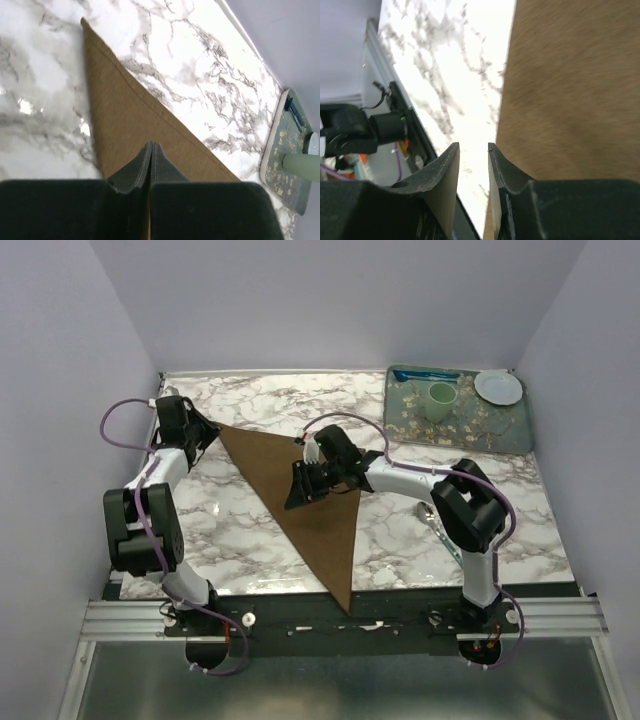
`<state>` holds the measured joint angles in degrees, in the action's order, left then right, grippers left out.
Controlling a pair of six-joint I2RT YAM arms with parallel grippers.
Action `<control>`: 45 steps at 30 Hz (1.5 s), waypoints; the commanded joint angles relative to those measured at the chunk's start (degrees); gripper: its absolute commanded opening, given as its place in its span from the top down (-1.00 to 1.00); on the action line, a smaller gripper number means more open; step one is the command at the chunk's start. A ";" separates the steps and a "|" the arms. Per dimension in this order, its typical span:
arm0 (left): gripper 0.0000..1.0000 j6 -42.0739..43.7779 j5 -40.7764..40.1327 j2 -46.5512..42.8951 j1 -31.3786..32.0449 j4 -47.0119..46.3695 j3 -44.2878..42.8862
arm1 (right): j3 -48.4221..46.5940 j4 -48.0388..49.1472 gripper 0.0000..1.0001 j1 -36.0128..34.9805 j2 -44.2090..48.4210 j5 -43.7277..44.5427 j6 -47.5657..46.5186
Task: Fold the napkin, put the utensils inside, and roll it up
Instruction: Fold the napkin
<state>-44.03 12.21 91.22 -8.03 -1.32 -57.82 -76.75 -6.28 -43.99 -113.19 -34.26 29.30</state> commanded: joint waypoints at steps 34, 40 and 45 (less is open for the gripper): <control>0.87 -16.97 16.53 34.20 -7.87 -27.24 -13.01 | 16.55 14.19 0.30 -5.85 -2.04 -9.51 7.09; 0.85 -17.23 17.24 35.16 -8.75 -25.93 -17.14 | 16.11 14.11 0.31 -6.20 -1.60 -10.39 7.97; 0.85 -19.68 16.62 39.20 -9.63 -25.92 -17.50 | 17.95 14.19 0.31 -6.55 0.94 -9.69 8.58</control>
<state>-61.21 28.10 125.80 -16.34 -26.98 -75.20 -59.92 8.45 -49.56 -115.77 -44.58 37.34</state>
